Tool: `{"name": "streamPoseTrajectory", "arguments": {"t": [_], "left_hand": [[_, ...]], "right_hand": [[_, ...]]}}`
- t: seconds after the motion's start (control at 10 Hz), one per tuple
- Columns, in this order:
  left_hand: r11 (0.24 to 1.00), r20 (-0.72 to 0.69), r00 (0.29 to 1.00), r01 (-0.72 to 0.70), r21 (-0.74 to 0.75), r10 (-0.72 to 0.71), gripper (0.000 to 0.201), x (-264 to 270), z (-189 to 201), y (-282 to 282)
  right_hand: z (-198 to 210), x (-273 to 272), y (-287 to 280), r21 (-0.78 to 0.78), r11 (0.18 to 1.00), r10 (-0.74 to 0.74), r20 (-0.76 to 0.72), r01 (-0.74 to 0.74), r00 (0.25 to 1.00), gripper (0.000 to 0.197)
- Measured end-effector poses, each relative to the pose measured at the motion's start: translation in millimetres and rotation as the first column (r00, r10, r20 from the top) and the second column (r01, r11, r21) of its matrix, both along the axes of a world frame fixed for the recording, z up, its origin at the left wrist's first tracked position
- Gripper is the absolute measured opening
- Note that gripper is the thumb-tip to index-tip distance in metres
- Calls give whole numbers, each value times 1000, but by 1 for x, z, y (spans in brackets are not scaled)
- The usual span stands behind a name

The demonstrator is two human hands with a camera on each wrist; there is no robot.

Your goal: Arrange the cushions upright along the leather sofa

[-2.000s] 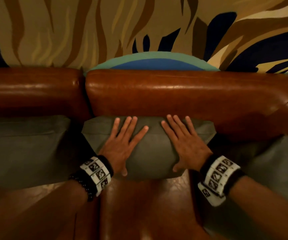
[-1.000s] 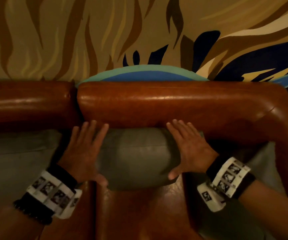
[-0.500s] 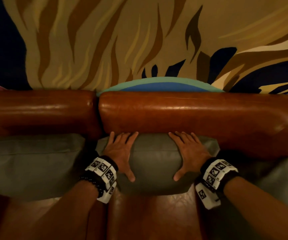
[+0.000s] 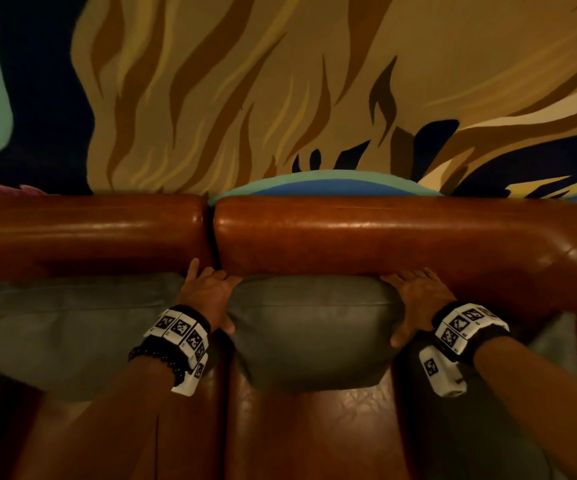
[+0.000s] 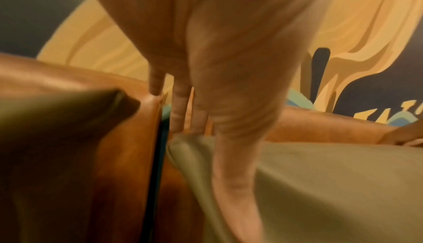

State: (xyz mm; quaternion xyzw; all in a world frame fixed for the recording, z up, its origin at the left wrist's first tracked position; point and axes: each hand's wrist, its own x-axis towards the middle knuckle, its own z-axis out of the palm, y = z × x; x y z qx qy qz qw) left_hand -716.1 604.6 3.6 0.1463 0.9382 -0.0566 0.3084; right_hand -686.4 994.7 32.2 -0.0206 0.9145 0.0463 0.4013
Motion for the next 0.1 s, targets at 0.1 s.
{"name": "streamPoseTrajectory", "arguments": {"t": [0.1], "left_hand": [[1000,-143,990,21,20,-18,75,6,7,-9]], "right_hand": [[15,5,-2,34,999,-6,-44,7,999,127]]}}
